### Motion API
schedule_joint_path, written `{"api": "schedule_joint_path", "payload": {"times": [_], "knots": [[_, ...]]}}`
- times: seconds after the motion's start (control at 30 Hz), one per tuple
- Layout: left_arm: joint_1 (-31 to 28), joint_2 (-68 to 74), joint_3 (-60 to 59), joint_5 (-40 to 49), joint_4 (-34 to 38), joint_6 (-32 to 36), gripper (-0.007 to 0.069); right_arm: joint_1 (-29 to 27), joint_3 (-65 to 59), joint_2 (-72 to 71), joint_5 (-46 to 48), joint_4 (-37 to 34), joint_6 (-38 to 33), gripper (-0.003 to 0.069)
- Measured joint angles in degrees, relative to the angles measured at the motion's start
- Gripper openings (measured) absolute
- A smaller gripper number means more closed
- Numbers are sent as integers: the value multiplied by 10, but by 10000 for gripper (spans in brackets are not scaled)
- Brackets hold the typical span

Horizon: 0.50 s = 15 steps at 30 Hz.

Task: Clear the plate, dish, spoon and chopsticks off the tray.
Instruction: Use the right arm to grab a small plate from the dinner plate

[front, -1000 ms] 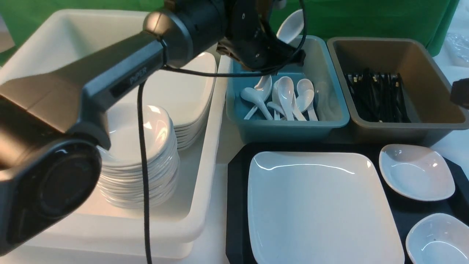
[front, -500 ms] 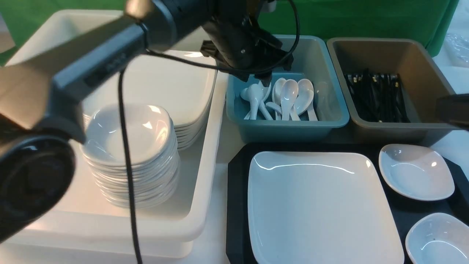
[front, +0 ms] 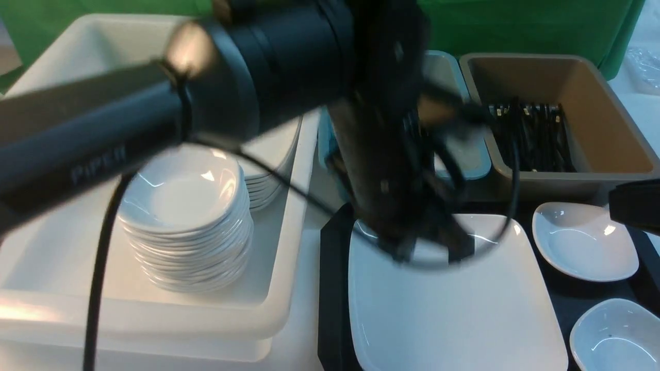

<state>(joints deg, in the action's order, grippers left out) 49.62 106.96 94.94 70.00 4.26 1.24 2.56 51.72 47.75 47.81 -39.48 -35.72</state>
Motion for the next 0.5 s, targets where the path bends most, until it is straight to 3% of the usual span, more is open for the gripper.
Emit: {"api": "schedule_joint_path", "payload": {"times": [0.3, 0.5], "knots": [[59, -1, -118, 0, -3, 48, 34, 0, 0, -9, 9, 9, 8, 91], [59, -2, -120, -46, -18, -3, 118, 0, 0, -9, 31, 83, 105, 91]]}}
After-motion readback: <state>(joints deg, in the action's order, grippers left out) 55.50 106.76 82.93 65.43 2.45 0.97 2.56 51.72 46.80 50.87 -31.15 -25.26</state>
